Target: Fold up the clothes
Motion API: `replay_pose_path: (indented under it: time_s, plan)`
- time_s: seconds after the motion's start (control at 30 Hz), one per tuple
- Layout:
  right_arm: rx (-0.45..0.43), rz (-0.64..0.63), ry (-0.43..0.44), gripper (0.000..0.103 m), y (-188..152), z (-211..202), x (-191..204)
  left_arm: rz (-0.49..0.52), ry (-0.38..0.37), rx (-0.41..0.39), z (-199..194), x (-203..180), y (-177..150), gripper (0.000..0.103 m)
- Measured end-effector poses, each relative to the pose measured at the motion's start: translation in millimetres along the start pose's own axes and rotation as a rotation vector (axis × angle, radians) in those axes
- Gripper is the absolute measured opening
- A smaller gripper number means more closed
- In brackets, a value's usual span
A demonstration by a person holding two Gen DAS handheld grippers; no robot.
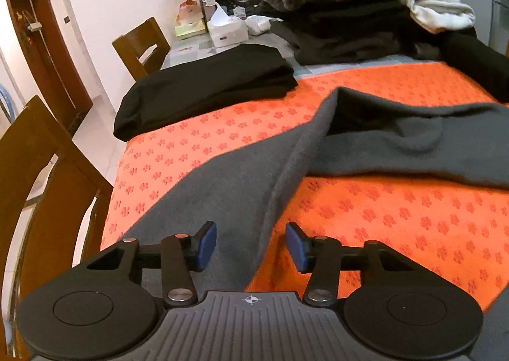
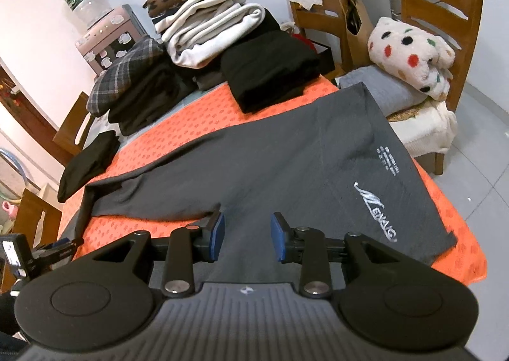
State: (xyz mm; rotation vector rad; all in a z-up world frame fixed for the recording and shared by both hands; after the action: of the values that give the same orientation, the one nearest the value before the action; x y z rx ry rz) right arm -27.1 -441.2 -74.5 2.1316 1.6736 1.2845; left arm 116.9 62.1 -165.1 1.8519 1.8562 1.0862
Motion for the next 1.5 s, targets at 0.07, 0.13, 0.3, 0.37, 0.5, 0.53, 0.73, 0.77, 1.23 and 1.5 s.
replay_pose_path:
  time_s: [0.07,0.13,0.3,0.37,0.5,0.53,0.73,0.77,1.23,1.5]
  plan:
    - [-0.004,0.000,-0.005,0.039,-2.8,-1.8,2.0,-0.004,-0.024,0.017,4.3,1.4,2.5,0.017]
    - [-0.005,0.001,-0.008,0.040,-5.9,-3.3,1.6,0.007,-0.059,0.025,2.3,-1.3,6.1,0.004]
    - [0.005,0.019,0.026,0.042,-4.5,-3.0,-14.0,-0.005,-0.171,0.033,-25.2,-14.8,21.3,0.004]
    - [0.017,0.022,0.038,0.042,1.3,-1.0,-24.0,-0.052,-0.231,0.058,-41.9,-21.4,30.7,0.004]
    - [0.037,-0.002,0.070,0.042,22.8,2.1,-43.3,-0.152,-0.343,0.094,-71.9,-41.6,50.4,0.004]
    - [0.039,-0.011,0.083,0.042,29.4,2.9,-47.4,-0.179,-0.370,0.103,-78.3,-48.4,56.0,0.004]
    - [0.055,-0.078,0.160,0.042,67.6,10.2,-69.0,-0.289,-0.464,0.113,-105.5,-99.9,89.4,0.004]
    - [0.057,-0.090,0.171,0.042,72.9,11.4,-72.0,-0.294,-0.475,0.113,-108.5,-110.6,95.3,0.004]
    - [0.062,-0.134,0.267,0.042,110.6,19.6,-120.9,-0.358,-0.619,0.116,-117.2,-250.0,173.2,0.005]
    - [0.093,-0.153,0.271,0.045,106.3,30.5,-126.5,-0.346,-0.620,0.116,-116.3,-264.6,170.6,0.043]
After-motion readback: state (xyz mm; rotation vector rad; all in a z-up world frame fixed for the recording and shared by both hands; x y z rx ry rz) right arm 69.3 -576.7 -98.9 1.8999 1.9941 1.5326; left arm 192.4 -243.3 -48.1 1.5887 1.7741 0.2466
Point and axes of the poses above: each gripper's, at about its wrist camera, not at the fingertips, and z roughly the way its jaws point, x to its left, y to its top, the point moved 3 cm from there along z, roughly the way its jaws point, and after that the axes turned 10 degrees about y, right-handed, at the moved point
